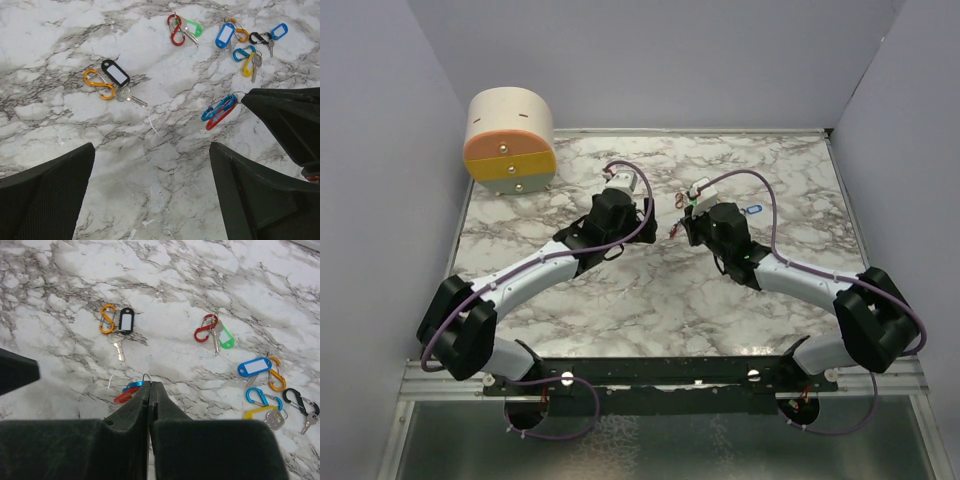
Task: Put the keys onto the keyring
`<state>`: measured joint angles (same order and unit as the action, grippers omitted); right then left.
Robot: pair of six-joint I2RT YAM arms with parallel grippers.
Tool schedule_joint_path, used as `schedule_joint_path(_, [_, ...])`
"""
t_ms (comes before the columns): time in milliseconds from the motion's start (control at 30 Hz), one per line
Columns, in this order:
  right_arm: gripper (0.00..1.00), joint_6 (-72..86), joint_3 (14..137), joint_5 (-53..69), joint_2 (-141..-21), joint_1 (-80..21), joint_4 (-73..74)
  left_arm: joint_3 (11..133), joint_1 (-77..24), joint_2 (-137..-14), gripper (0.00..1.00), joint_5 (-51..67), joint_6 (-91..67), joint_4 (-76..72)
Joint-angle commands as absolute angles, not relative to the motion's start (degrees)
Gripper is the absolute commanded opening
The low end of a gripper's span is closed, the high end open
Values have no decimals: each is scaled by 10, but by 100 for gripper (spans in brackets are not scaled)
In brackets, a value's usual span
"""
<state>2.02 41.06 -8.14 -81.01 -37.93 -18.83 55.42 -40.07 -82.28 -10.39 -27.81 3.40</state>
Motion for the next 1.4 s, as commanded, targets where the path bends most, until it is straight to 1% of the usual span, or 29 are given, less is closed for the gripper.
schedule_joint_path(0, [1,54,449,-154,-848,-380,-146,525,-391,-772,99,-164,-299,-3])
schedule_joint_path(300, [1,121,502,-184,-911,-343,-52,485,-381,-719,99,-203,-310,-15])
schedule_joint_path(533, [1,145,518,-179,-934,-315,-24,484,-376,-723,99,-203,-308,-15])
schedule_joint_path(567, [5,142,518,-178,-934,-315,-25,485,-376,-725,99,-203,-308,-14])
schedule_joint_path(600, [11,140,516,-175,-931,-315,-29,486,-376,-728,99,-203,-306,-15])
schedule_joint_path(667, [27,137,509,-173,-921,-315,-39,488,-375,-733,99,-203,-305,-14])
schedule_joint_path(767, [38,123,491,-162,-901,-316,-64,490,-376,-739,99,-203,-303,-14])
schedule_joint_path(900, [40,99,469,-105,-880,-316,-105,491,-376,-746,99,-203,-300,-16])
schedule_joint_path(1033, [40,90,465,-37,-884,-321,-136,491,-374,-751,99,-203,-299,-20])
schedule_joint_path(1233, [41,84,488,43,-942,-334,-174,488,-371,-752,99,-198,-293,-23])
schedule_joint_path(1367, [45,72,502,100,-986,-336,-219,484,-368,-745,99,-193,-289,-24])
